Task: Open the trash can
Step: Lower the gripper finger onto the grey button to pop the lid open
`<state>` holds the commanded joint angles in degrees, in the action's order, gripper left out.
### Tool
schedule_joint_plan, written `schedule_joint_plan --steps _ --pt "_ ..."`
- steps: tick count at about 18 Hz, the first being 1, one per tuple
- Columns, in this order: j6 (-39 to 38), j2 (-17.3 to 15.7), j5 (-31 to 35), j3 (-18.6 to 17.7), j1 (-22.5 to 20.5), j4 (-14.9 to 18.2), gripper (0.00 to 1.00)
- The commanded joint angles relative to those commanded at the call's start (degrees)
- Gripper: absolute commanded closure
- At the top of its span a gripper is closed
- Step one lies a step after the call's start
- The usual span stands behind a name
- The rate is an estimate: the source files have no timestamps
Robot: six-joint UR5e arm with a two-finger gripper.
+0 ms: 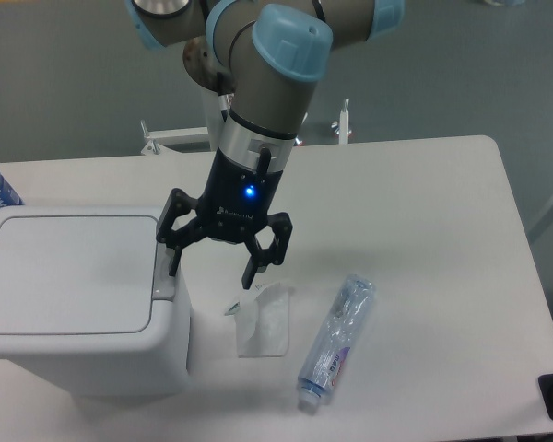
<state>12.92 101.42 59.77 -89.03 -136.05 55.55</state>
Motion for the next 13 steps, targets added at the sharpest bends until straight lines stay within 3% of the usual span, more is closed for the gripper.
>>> schedule_joint_plan --steps 13 --pt "0.0 0.5 0.1 -0.4 0.2 -0.2 0.0"
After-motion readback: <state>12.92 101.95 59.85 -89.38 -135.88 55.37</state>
